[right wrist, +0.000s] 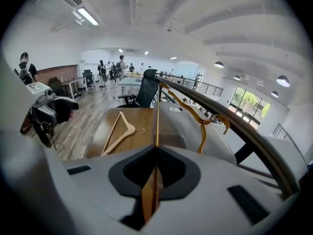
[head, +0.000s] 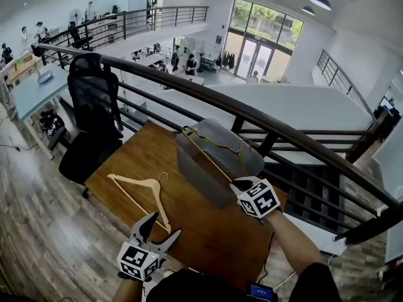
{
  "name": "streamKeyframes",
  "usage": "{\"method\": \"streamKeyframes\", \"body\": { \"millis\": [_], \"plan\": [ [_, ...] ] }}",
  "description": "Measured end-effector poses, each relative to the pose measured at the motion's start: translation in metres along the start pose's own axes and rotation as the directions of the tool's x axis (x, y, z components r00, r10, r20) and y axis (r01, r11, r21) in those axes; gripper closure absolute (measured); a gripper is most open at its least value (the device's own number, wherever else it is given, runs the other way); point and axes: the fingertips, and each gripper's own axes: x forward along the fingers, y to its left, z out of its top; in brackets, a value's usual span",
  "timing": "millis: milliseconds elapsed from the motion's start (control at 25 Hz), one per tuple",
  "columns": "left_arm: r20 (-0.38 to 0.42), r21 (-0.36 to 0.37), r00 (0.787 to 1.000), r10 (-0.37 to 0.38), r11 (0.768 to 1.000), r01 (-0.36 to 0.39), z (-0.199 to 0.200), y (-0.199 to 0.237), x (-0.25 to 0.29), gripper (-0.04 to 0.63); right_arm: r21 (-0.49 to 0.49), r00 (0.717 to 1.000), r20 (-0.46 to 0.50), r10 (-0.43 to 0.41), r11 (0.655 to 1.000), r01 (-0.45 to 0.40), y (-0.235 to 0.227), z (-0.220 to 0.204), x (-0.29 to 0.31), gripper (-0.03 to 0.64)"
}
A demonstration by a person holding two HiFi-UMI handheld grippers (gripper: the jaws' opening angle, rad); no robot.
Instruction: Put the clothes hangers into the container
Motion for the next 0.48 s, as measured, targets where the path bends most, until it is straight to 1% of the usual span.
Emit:
{"method": "streamKeyframes", "body": {
  "millis": [120,200,320,480],
  "plan": [
    [0.003,-0.008,0.999,0.033,0.999,-0.033,0.001,-0.004,-0.004,0.247,-0.052,0.995,-0.098,0.011,0.999,-0.016,-0.018,-0.003,0.015,0.609],
    [0.002,-0.019,0.998,0.057,0.998,-0.057,-0.003,0.006,-0.008,0.247,-0.071,0.987,-0.158,0.018,0.997,-0.03,-0.027,-0.001,0.034,0.607],
    [-0.01,-0.041,0.996,0.09,0.995,-0.09,-0.014,0.022,-0.014,0.247,-0.055,0.973,-0.227,0.048,0.997,-0.062,-0.034,-0.005,0.061,0.607],
    [-0.031,-0.069,0.992,0.125,0.99,-0.126,-0.025,0.029,-0.022,0.247,-0.036,0.947,-0.307,0.091,0.994,-0.107,-0.038,-0.015,0.084,0.606]
  ]
}}
